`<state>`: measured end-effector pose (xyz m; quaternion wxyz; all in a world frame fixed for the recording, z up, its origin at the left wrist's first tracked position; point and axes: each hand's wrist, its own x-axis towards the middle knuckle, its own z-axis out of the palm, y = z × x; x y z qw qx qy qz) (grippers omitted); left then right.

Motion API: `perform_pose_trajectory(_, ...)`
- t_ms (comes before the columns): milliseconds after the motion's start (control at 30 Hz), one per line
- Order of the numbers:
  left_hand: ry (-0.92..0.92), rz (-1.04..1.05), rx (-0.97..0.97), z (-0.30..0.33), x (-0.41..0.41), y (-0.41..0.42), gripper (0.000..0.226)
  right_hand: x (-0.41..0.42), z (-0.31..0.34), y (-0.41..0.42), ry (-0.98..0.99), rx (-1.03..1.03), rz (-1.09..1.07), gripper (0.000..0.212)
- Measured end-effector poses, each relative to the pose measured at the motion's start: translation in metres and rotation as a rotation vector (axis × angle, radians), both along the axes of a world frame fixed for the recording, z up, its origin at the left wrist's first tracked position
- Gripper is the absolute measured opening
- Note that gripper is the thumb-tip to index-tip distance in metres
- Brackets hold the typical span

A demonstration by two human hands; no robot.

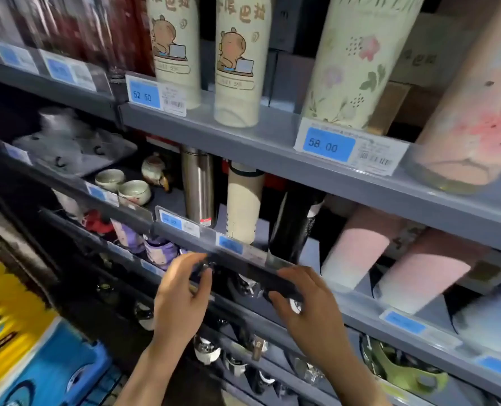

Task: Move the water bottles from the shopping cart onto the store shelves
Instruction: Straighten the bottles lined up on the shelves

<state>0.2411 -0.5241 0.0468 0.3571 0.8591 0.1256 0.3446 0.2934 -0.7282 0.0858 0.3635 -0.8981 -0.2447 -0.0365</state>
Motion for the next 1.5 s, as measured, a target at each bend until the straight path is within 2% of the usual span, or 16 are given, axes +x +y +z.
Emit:
perform_pose_trajectory(133,0.12,0.066,-0.038,-0.011,-0.009,0.022,0.024,0.014,-0.017,0.034,-0.198,-0.064,0.016,0.045)
perform_pose_trajectory(233,0.097,0.186,-0.063,-0.009,0.005,0.045,0.021,0.023,-0.024,0.05,-0.24,-0.094,0.06,0.062)
perform_pose_trajectory(333,0.113,0.209,-0.135,0.007,0.029,0.066,0.03,0.028,-0.029,0.062,-0.295,-0.069,0.076,0.065)
perform_pose_trajectory(400,0.139,0.163,-0.009,0.011,0.044,0.09,0.045,0.027,-0.024,0.078,-0.27,-0.008,0.097,0.066)
perform_pose_trajectory(533,0.317,0.155,0.202,-0.004,0.057,0.151,0.09,0.026,-0.007,0.116,-0.229,0.061,0.103,0.068)
perform_pose_trajectory(633,0.413,0.119,0.291,-0.018,0.071,0.185,0.103,0.033,0.001,0.149,-0.136,0.175,0.004,0.073)
perform_pose_trajectory(767,0.43,0.015,0.35,-0.039,0.087,0.203,0.096,0.045,-0.001,0.208,-0.25,0.316,-0.152,0.079)
perform_pose_trajectory(900,0.368,-0.038,0.336,-0.056,0.088,0.209,0.083,0.055,-0.014,0.242,-0.28,0.28,-0.407,0.095)
perform_pose_trajectory(1067,0.337,-0.109,0.355,-0.065,0.093,0.219,0.082,0.063,-0.007,0.266,-0.125,0.295,-0.571,0.11)
perform_pose_trajectory(1267,0.308,-0.14,0.43,-0.068,0.093,0.224,0.077,0.08,-0.005,0.273,-0.168,0.326,-0.637,0.075)
perform_pose_trajectory(1500,0.288,-0.145,0.465,-0.068,0.095,0.227,0.074,0.08,-0.005,0.277,-0.083,0.42,-0.492,0.062)
